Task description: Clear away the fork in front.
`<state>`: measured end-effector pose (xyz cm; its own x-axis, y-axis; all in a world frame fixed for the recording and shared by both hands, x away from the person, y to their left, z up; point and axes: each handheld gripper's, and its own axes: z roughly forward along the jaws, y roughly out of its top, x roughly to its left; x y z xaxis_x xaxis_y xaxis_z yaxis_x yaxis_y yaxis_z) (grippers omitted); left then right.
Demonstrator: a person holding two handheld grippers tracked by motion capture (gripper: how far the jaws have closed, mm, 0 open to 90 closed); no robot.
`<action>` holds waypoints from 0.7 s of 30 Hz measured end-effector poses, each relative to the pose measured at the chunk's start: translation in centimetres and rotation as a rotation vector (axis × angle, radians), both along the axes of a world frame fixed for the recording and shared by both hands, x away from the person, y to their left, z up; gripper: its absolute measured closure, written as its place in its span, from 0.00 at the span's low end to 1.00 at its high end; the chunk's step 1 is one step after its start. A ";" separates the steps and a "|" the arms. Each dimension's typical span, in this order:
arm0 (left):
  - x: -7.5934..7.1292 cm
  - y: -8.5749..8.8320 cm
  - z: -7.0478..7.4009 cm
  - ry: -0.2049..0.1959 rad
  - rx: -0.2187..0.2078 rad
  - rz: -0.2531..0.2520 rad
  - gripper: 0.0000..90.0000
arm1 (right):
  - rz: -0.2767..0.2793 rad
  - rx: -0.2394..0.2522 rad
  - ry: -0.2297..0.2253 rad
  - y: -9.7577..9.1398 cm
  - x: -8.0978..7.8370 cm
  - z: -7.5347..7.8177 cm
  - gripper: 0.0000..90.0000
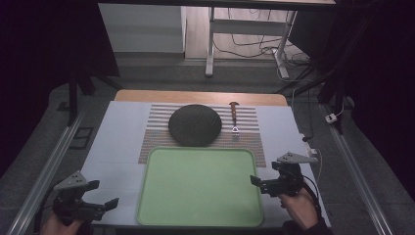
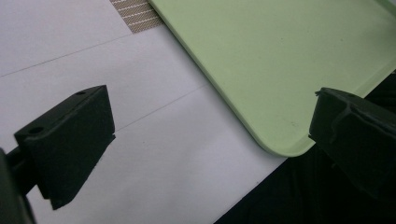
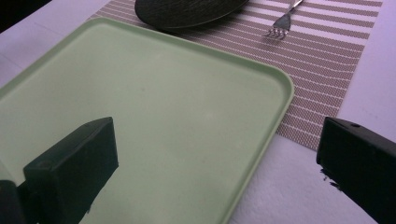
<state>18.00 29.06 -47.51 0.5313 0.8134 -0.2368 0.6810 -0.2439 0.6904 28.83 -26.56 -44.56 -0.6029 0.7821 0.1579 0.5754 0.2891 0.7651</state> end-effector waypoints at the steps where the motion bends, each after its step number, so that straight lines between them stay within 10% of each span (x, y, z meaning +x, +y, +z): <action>1: 0.0 0.0 0.0 0.000 0.000 0.001 0.00 | 0.004 -0.003 -0.002 0.1 0.2 0.0 0.00; 21: 0.1 0.0 0.0 0.004 0.003 0.002 0.00 | -0.005 -0.099 -0.004 2.5 4.9 -0.8 0.00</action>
